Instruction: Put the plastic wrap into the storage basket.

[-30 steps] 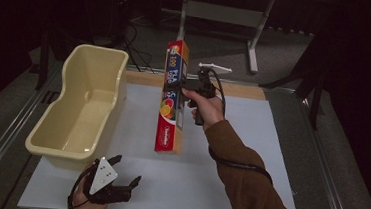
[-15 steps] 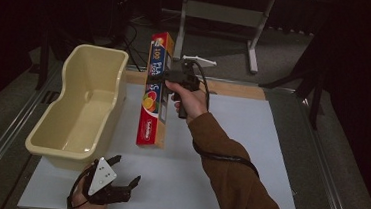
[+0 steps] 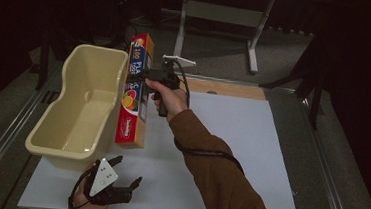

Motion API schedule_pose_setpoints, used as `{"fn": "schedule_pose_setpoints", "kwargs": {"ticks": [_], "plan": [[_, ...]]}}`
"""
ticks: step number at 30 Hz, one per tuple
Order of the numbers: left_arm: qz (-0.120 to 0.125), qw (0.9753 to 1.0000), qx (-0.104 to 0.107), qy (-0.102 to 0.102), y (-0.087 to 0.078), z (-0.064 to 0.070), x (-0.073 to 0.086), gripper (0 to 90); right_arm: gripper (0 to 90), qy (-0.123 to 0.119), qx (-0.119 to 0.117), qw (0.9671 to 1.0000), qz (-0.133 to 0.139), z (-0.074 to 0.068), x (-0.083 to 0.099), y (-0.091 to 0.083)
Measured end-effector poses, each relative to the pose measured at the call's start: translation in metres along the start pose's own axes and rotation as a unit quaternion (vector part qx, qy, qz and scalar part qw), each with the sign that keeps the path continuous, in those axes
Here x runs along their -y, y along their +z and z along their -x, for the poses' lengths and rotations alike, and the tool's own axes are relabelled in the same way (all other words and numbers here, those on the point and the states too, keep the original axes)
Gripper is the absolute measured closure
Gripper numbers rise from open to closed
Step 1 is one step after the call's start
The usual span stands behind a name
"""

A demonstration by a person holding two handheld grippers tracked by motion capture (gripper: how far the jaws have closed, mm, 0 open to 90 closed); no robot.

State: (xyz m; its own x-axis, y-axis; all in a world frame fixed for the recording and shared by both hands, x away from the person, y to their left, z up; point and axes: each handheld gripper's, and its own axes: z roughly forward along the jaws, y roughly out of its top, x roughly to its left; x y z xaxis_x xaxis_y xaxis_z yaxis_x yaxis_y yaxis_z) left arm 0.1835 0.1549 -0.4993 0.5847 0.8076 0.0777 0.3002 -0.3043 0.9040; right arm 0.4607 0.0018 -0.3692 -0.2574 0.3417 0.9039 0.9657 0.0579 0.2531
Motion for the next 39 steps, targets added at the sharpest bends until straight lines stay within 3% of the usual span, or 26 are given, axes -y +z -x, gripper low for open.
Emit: {"fn": "schedule_pose_setpoints", "kwargs": {"ticks": [16,30,39], "plan": [[0.006,1.0,0.0,0.0,-0.002,0.0,0.0,14.8,39.6,0.027,-0.031,0.9991,0.01,-0.018,0.01,0.042],[0.01,0.9999,-0.008,-0.003,-0.009,0.0,0.003,14.8,39.6,0.033,-0.034,0.9987,0.016,-0.029,0.015,0.076],[0.01,0.9999,-0.006,-0.002,-0.008,0.001,0.003,14.8,39.2,0.035,-0.003,0.9989,0.031,-0.028,0.018,0.094]]}}
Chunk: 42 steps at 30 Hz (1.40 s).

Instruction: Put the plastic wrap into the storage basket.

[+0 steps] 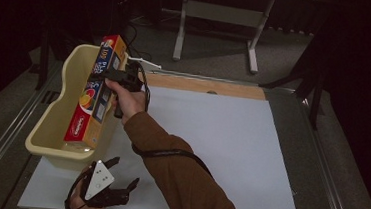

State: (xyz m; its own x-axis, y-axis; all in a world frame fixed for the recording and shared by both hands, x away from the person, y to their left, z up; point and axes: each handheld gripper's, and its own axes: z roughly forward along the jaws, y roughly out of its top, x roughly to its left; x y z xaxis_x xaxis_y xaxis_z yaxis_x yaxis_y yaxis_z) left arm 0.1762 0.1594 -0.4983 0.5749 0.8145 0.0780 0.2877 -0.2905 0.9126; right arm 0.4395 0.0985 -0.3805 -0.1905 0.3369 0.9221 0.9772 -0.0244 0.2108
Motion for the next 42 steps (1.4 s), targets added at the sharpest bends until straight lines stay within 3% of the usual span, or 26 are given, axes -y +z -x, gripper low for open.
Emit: {"fn": "schedule_pose_setpoints", "kwargs": {"ticks": [6,16,22,30,36,42], "plan": [[0.003,1.0,-0.001,-0.002,-0.001,-0.001,0.0,14.8,38.8,0.005,0.016,0.9998,0.005,0.003,-0.001,0.006],[0.003,1.0,0.0,-0.003,-0.001,-0.002,0.0,14.8,38.2,-0.002,0.048,0.9987,-0.019,0.004,0.002,0.019],[0.005,1.0,-0.001,-0.005,-0.002,-0.002,0.0,14.8,35.4,0.007,0.067,0.9975,-0.02,0.005,0.002,0.021],[0.003,1.0,0.0,-0.004,-0.001,-0.001,0.0,14.8,33.0,0.001,0.082,0.9964,-0.025,0.004,0.0,0.019],[0.003,1.0,0.0,-0.004,-0.001,-0.001,0.0,14.8,31.1,0.012,0.115,0.9928,-0.032,0.016,0.001,0.021],[0.003,1.0,0.0,-0.004,-0.001,-0.001,0.0,14.8,31.0,-0.001,0.12,0.9922,-0.035,0.017,0.002,0.019]]}}
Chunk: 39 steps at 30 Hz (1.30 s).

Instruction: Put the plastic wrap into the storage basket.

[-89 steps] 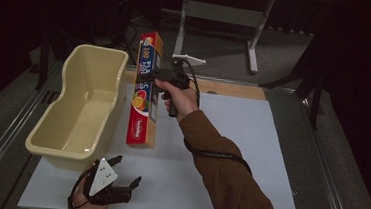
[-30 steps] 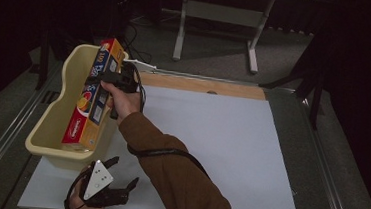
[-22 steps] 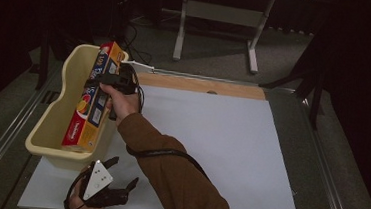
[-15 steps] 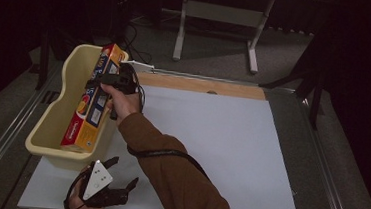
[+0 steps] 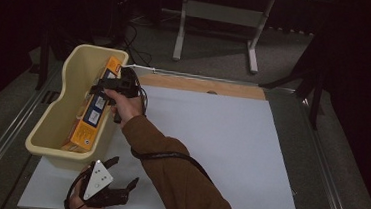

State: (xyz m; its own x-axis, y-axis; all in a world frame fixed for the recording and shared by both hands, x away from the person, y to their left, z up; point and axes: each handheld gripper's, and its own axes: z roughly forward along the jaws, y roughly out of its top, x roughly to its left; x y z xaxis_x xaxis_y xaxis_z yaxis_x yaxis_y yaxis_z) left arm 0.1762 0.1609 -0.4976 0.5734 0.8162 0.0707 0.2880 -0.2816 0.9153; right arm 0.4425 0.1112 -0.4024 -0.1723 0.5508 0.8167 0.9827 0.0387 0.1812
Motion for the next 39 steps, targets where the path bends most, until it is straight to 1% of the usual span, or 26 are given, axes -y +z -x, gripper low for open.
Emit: {"fn": "schedule_pose_setpoints", "kwargs": {"ticks": [1,2,3,4,6,8,14,16,18,19,21,23,24,25,26,28,29,30,33,34,36,37,39], "plan": [[0.0,1.0,0.001,0.0,0.0,0.0,0.0,14.8,34.3,0.003,-0.024,0.9997,0.01,-0.001,-0.001,-0.006],[-0.001,1.0,0.001,0.001,0.001,0.0,0.0,14.7,35.0,0.004,-0.032,0.9994,0.012,-0.003,-0.002,-0.009],[-0.001,1.0,0.001,0.001,0.001,0.0,0.0,14.7,35.0,0.004,-0.032,0.9994,0.012,-0.003,-0.002,-0.009],[-0.003,1.0,0.001,0.002,0.001,0.001,0.0,14.8,35.3,-0.018,-0.032,0.9993,0.01,-0.012,-0.001,-0.017],[-0.003,1.0,0.001,0.003,0.002,0.001,0.0,14.8,35.5,-0.025,-0.033,0.9991,0.001,-0.017,0.001,-0.02],[-0.003,1.0,0.001,0.004,0.002,0.001,0.0,14.7,35.7,-0.034,-0.03,0.999,-0.005,-0.017,0.001,-0.022],[-0.005,1.0,0.001,0.006,0.003,0.001,-0.001,14.7,36.7,-0.063,-0.024,0.9974,-0.026,-0.012,0.008,-0.029],[-0.005,1.0,0.0,0.005,0.003,0.001,-0.001,14.7,37.0,-0.08,-0.017,0.9963,-0.028,-0.01,0.011,-0.032],[-0.006,1.0,-0.001,0.005,0.003,0.001,-0.001,14.7,37.1,-0.096,-0.024,0.9947,-0.028,-0.007,0.013,-0.035],[-0.007,1.0,-0.001,0.006,0.004,0.001,-0.001,14.7,37.1,-0.107,-0.02,0.9937,-0.027,-0.005,0.015,-0.037],[-0.008,0.9999,-0.001,0.008,0.003,0.001,-0.001,14.8,37.1,-0.139,-0.012,0.9899,-0.022,-0.002,0.02,-0.04],[-0.008,0.9999,-0.002,0.008,0.004,0.001,-0.001,14.8,36.6,-0.157,-0.007,0.9875,-0.017,0.001,0.025,-0.044],[-0.009,0.9999,-0.001,0.008,0.004,0.001,-0.001,14.8,35.9,-0.168,-0.007,0.9857,-0.014,0.003,0.028,-0.047],[-0.01,0.9999,-0.001,0.009,0.004,0.001,-0.001,14.8,35.6,-0.178,-0.002,0.9839,-0.012,0.005,0.031,-0.05],[-0.01,0.9999,0.0,0.009,0.005,0.001,-0.001,14.8,35.4,-0.192,0.005,0.9814,-0.009,0.007,0.034,-0.053],[-0.01,0.9999,0.0,0.01,0.005,0.002,-0.002,14.8,35.0,-0.221,0.014,0.9751,-0.006,0.01,0.039,-0.061],[-0.011,0.9999,0.0,0.01,0.006,0.002,-0.002,14.8,34.6,-0.233,0.019,0.9723,0.001,0.011,0.042,-0.065],[-0.012,0.9999,0.0,0.012,0.006,0.003,-0.002,14.8,34.3,-0.248,0.023,0.9684,0.006,0.013,0.044,-0.07],[-0.013,0.9998,0.0,0.014,0.006,0.004,-0.002,14.8,33.8,-0.276,0.028,0.9605,0.014,0.021,0.05,-0.084],[-0.013,0.9998,0.001,0.013,0.007,0.004,-0.002,14.8,33.7,-0.292,0.033,0.9557,0.019,0.025,0.052,-0.09],[-0.014,0.9998,0.0,0.012,0.007,0.004,-0.002,14.8,33.7,-0.308,0.042,0.95,0.027,0.032,0.057,-0.101],[-0.014,0.9998,0.0,0.012,0.007,0.004,-0.002,14.8,33.6,-0.313,0.042,0.9483,0.03,0.035,0.058,-0.105],[-0.016,0.9998,0.001,0.012,0.007,0.003,-0.002,14.8,33.6,-0.326,0.046,0.9436,0.039,0.044,0.064,-0.116]]}}
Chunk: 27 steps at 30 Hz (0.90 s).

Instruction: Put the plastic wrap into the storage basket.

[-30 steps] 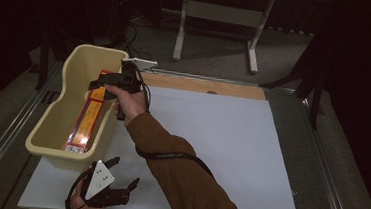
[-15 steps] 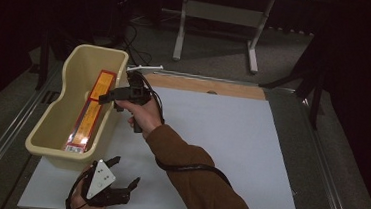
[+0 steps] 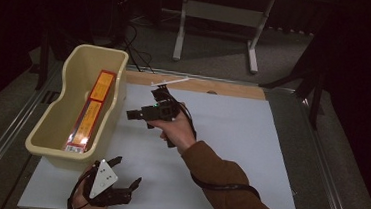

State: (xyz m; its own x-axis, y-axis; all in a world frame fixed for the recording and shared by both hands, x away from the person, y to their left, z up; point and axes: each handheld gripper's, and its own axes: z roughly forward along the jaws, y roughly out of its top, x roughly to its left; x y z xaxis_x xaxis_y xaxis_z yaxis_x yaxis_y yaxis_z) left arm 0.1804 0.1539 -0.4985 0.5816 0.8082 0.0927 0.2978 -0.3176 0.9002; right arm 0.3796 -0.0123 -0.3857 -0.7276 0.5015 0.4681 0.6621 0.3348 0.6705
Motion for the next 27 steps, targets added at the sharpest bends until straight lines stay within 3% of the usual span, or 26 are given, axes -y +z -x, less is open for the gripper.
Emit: {"fn": "schedule_pose_setpoints", "kwargs": {"ticks": [2,6,8,11,12,16,19,23,25,27], "plan": [[0.001,1.0,0.0,-0.001,0.0,0.0,0.0,14.8,33.6,-0.008,-0.002,1.0,0.005,0.005,0.01,-0.011],[0.001,1.0,-0.001,0.0,-0.001,0.0,0.0,14.8,33.7,-0.028,0.014,0.9995,0.01,0.013,0.027,-0.027],[0.0,1.0,-0.003,-0.001,-0.001,-0.001,0.0,14.8,33.7,-0.046,0.034,0.9981,0.023,0.019,0.045,-0.044],[-0.001,1.0,-0.007,-0.002,-0.002,-0.001,0.001,14.8,33.7,-0.068,0.07,0.9945,0.039,0.025,0.064,-0.062],[-0.001,1.0,-0.007,-0.002,-0.002,-0.001,0.001,14.8,33.7,-0.068,0.07,0.9945,0.039,0.025,0.064,-0.062],[-0.002,0.9999,-0.012,-0.004,-0.001,-0.002,0.001,14.8,33.2,-0.084,0.103,0.9891,0.061,0.04,0.096,-0.091],[-0.004,0.9999,-0.013,-0.004,-0.001,-0.002,0.001,14.8,32.9,-0.119,0.128,0.9824,0.066,0.053,0.116,-0.103],[-0.005,0.9999,-0.014,-0.004,-0.001,-0.002,0.001,14.8,30.8,-0.154,0.142,0.976,0.061,0.069,0.146,-0.116],[-0.005,0.9999,-0.015,-0.004,-0.002,-0.002,0.002,14.8,29.9,-0.16,0.143,0.9745,0.065,0.075,0.162,-0.124],[-0.005,0.9998,-0.016,-0.004,-0.002,-0.003,0.002,14.8,29.7,-0.15,0.139,0.9761,0.074,0.081,0.176,-0.134]]}}
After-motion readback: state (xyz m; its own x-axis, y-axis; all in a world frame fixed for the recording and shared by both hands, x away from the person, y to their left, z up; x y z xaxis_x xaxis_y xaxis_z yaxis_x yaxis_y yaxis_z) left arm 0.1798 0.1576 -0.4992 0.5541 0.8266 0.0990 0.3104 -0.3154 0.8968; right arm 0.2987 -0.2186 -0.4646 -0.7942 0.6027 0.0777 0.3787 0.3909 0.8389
